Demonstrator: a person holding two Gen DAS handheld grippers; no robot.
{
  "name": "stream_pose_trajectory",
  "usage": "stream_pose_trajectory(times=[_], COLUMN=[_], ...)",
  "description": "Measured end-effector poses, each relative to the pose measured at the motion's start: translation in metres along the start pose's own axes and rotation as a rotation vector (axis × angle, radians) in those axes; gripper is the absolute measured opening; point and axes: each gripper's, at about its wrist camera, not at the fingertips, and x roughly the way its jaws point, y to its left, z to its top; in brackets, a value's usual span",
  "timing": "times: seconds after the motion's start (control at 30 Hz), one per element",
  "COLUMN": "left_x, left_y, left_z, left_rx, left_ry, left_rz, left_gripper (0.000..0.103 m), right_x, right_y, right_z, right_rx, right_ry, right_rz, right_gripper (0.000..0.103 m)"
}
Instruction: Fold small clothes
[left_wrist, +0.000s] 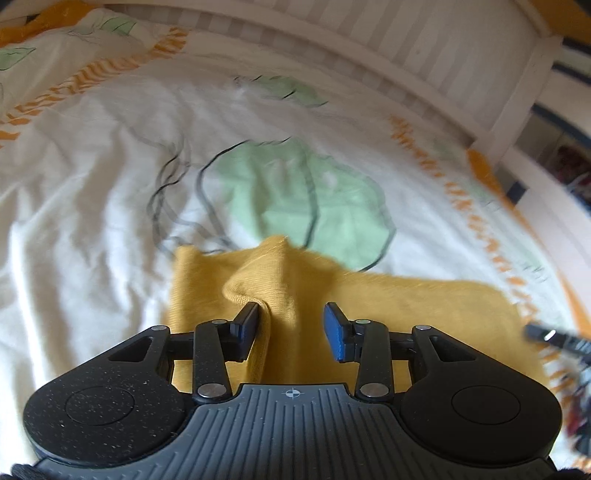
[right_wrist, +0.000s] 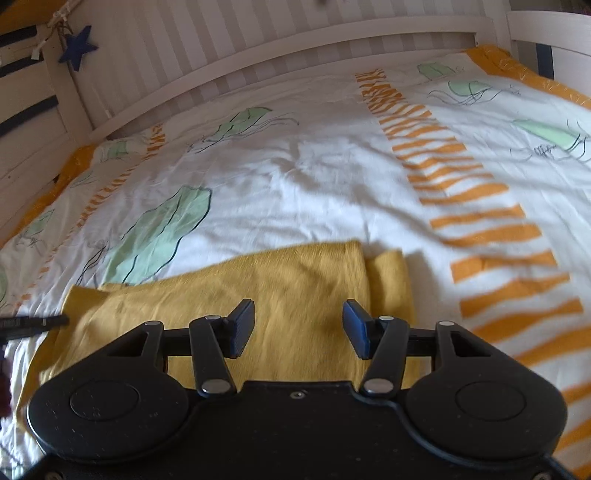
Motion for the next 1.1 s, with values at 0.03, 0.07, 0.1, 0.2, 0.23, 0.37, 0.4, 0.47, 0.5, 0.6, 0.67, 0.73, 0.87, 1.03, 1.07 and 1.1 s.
stream_pose_trajectory(times=[0.03,0.07,0.1,0.2,0.23,0.37,0.4,0.47,0.5,0.6,0.67,0.73,0.87,1.03,1.07,1.1], left_x=[-0.003,-0.006,-0.009,-0.015,-0.016,-0.021,-0.022,-0.024,-0.024,-0.021,-0.019,-0.019,-0.013,-0.002,0.000,0.002], left_y=[-0.005,-0.010,-0.016,-0.037,-0.042,-0.054,-0.053,-0.049,-0.047,-0.045,-0.048,-0.056,-0.075,-0.081,-0.079,-0.077], left_z=[0.000,0.000,-0.001,-0.006,-0.008,-0.016,-0.016,-0.014,-0.014,-0.012,-0.015,-0.021,-0.037,-0.043,-0.042,-0.040], left_rx=[0.016,0.043,0.078,0.224,0.269,0.346,0.336,0.309,0.300,0.301,0.330,0.388,0.512,0.552,0.543,0.531], left_ry=[-0.012,-0.023,-0.032,-0.049,-0.054,-0.086,-0.095,-0.111,-0.114,-0.083,-0.072,-0.070,-0.048,-0.022,-0.021,-0.019], left_rz=[-0.024,-0.043,-0.058,-0.084,-0.079,-0.026,-0.014,0.030,0.058,0.101,0.107,0.109,0.106,0.158,0.179,0.201], left_gripper=[0.037,0.037,0.037,0.038,0.038,0.038,0.038,0.038,0.038,0.039,0.039,0.039,0.040,0.041,0.042,0.042], right_x=[-0.001,-0.003,-0.004,-0.006,-0.006,-0.012,-0.014,-0.019,-0.021,-0.029,-0.034,-0.037,-0.036,-0.036,-0.036,-0.037], right_y=[0.001,0.001,0.001,0.001,0.001,-0.002,-0.003,-0.007,-0.009,-0.014,-0.018,-0.020,-0.027,-0.033,-0.035,-0.037], right_z=[-0.003,-0.006,-0.008,-0.012,-0.012,-0.015,-0.015,-0.017,-0.017,-0.021,-0.024,-0.027,-0.033,-0.036,-0.037,-0.039], right_rx=[-0.002,0.001,0.007,0.019,0.019,0.023,0.027,0.033,0.035,0.036,0.039,0.044,0.079,0.080,0.088,0.098], right_ry=[0.001,0.002,0.002,0.000,-0.003,-0.012,-0.014,-0.019,-0.022,-0.029,-0.035,-0.041,-0.048,-0.056,-0.057,-0.057], right_rz=[0.005,0.012,0.019,0.028,0.028,0.029,0.028,0.025,0.020,0.009,0.004,0.000,0.001,0.004,0.015,0.021], right_gripper=[0.060,0.060,0.060,0.060,0.060,0.060,0.060,0.060,0.061,0.063,0.063,0.063,0.067,0.080,0.081,0.081])
